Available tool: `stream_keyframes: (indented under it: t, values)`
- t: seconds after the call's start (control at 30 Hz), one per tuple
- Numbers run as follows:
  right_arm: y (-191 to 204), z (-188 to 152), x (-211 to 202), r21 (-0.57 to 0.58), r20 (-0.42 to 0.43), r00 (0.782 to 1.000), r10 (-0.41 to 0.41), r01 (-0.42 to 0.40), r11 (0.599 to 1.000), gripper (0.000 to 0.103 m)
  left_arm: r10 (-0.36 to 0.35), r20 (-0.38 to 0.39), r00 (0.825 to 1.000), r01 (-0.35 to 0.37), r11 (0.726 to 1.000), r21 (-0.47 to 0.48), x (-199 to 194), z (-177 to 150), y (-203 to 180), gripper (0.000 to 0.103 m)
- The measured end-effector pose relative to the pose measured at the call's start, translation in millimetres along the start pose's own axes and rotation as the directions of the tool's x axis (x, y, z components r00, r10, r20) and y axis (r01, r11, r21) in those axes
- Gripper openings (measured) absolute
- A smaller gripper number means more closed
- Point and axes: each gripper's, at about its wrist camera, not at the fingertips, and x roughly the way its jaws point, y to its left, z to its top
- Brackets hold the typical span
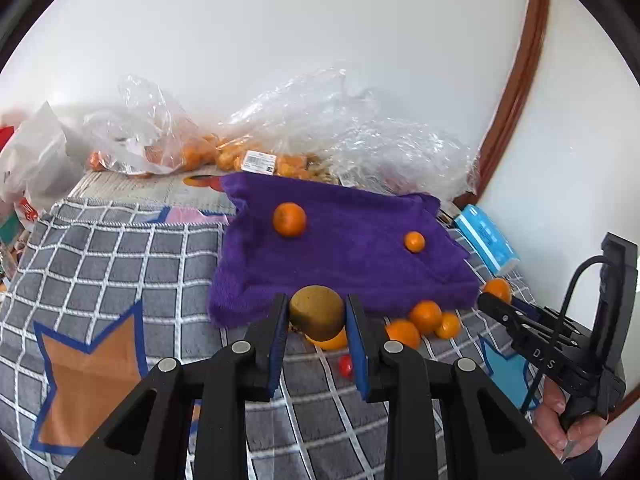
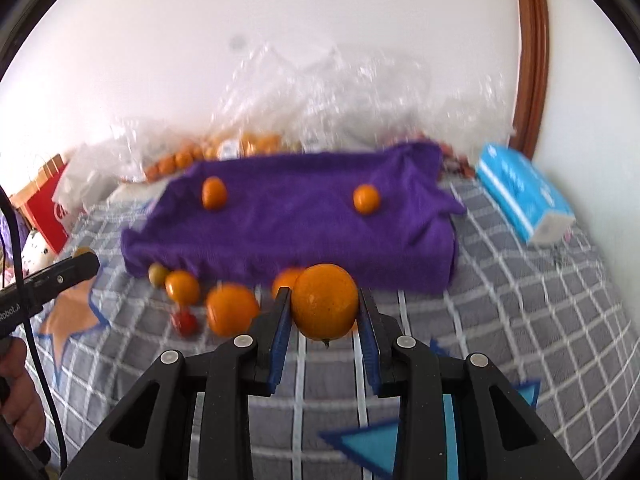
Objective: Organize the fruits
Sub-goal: 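Carry the orange and the yellow-green fruit over the purple towel with both tools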
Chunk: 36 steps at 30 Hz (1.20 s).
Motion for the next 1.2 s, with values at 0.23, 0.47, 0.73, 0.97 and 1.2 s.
stream_keyframes:
  t: [0.23,0.47,0.73,0.97,1.2]
  values:
    - [-9.4,32.0,17.5,-0.006,0.037,0.999,-0.028,0.028,1.000,0.032,0.066,0.023,0.998,-0.066,0.998,0.012,27.5,38.0,-0.5,0.026]
    - [-20.3,52.6,50.6,0.000,0.037,0.999,-0.032,0.032,0.999,0.032,0.045,0.002,0.999,-0.045,0.997,-0.057,66.3,55.8,3.1,0.026]
    - [-23.8,50.7,76.7,0.005,0.057,0.998,-0.025,0.025,1.000,0.032,0.045,-0.014,0.999,-0.045,0.999,-0.009,90.4,40.0,-1.5,0.026]
    - [-33.7,47.2,81.5,0.007,0.054,0.998,-0.039,0.039,0.999,0.032,0.028,-0.021,0.999,-0.028,0.999,-0.025,98.4,36.0,4.7,0.026]
    - [-49.0,44.1,84.9,0.051,0.041,0.998,-0.043,0.041,0.998,0.032,0.041,-0.008,0.999,-0.042,0.996,-0.083,102.4,36.7,20.3,0.026]
